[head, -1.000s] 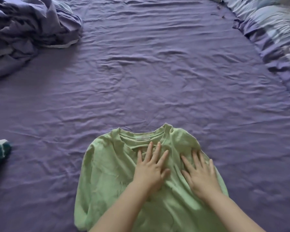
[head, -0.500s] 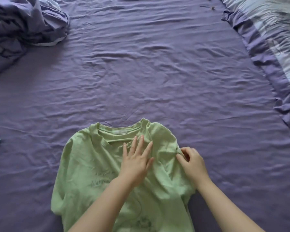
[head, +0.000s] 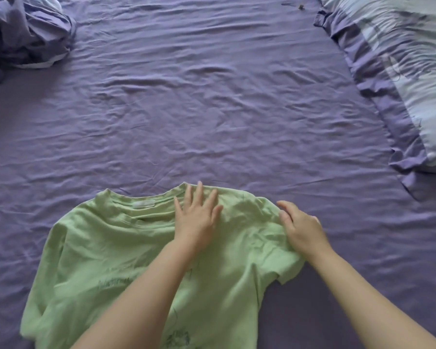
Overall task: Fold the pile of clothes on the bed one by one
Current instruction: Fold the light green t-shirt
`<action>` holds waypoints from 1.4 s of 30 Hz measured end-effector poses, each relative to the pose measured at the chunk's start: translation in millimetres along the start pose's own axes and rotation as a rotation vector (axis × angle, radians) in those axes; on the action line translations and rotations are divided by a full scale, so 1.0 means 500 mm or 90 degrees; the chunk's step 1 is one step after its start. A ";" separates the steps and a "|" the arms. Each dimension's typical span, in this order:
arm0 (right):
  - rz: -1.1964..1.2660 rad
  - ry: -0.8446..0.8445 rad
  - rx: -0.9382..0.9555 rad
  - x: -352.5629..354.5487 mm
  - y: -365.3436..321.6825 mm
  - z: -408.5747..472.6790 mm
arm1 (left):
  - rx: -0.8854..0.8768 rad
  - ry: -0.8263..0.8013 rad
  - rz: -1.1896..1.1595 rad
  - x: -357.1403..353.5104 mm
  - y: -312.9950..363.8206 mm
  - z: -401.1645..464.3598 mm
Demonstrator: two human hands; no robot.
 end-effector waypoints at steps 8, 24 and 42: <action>0.050 0.020 -0.044 0.002 0.030 0.000 | 0.093 0.177 -0.111 0.113 -0.053 0.063; 0.166 0.135 -0.069 0.013 0.055 0.014 | -0.158 0.059 0.048 -0.022 0.096 -0.043; 0.059 0.204 -0.100 0.030 0.057 -0.016 | -0.140 -0.011 0.122 -0.086 0.096 -0.132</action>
Point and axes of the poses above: each hand's wrist, its own z-axis towards the middle knuckle, its own x-axis out of the back of the hand, y = z × x, the point moved 10 cm from there along z, towards the middle knuckle, and after that the axes turned 6 degrees about y, right-handed, at the moved point
